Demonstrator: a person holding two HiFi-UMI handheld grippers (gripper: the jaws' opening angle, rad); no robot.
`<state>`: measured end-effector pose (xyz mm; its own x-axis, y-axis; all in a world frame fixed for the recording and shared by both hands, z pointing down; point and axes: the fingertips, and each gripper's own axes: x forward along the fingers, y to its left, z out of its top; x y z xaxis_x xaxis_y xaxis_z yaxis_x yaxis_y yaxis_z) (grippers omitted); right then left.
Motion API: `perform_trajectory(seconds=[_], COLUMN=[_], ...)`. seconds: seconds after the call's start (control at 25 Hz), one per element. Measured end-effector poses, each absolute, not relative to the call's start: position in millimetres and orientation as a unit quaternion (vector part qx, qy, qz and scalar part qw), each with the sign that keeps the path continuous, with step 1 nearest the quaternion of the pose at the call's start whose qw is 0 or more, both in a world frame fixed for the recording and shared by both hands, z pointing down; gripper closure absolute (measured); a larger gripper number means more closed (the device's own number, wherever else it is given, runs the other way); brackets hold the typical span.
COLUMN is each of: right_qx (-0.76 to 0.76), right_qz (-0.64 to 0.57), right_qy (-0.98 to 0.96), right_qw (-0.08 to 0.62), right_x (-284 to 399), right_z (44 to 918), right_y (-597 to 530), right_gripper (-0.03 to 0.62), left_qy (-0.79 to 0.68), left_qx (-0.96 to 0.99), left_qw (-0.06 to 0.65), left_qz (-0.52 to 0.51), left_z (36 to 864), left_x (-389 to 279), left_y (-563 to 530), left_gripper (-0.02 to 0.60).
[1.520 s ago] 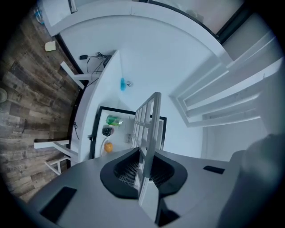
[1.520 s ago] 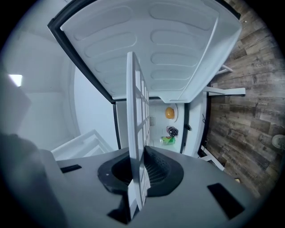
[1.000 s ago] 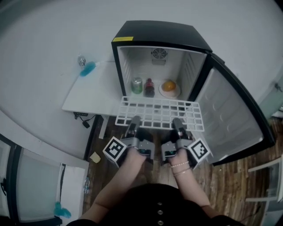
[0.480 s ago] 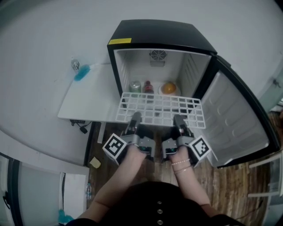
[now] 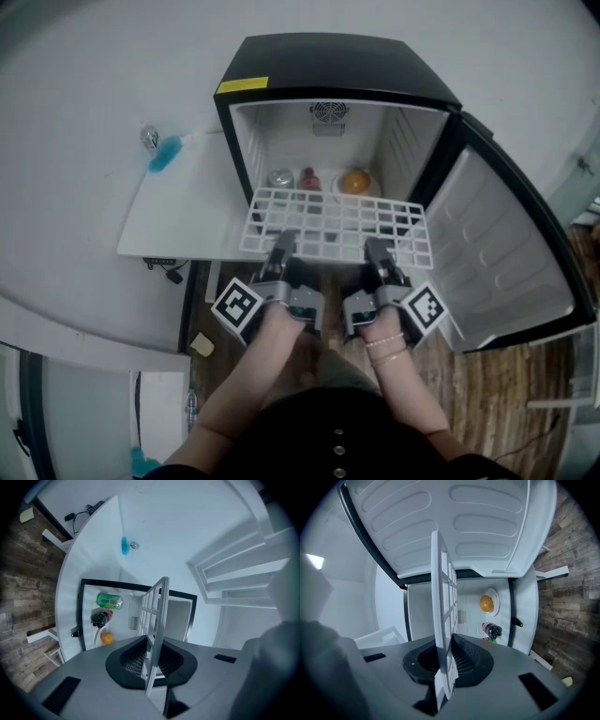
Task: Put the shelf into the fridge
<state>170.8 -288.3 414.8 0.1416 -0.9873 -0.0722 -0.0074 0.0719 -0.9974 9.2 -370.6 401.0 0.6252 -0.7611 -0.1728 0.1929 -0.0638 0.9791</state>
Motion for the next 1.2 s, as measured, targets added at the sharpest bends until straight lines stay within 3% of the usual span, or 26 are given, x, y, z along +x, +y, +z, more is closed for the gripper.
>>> perform_trajectory(seconds=[1.2], right_qx=[-0.512], right_qz=[-0.458], right_qy=[0.498], right_qw=[0.529], right_x=[198], right_z=[409], right_y=[-345], right_gripper=[0.559], left_qy=[-0.234], left_qx=[0.611], left_qw=[0.649], left_qz=[-0.388], left_z=[400], left_x=[31], left_y=[-416], left_gripper=[0.548])
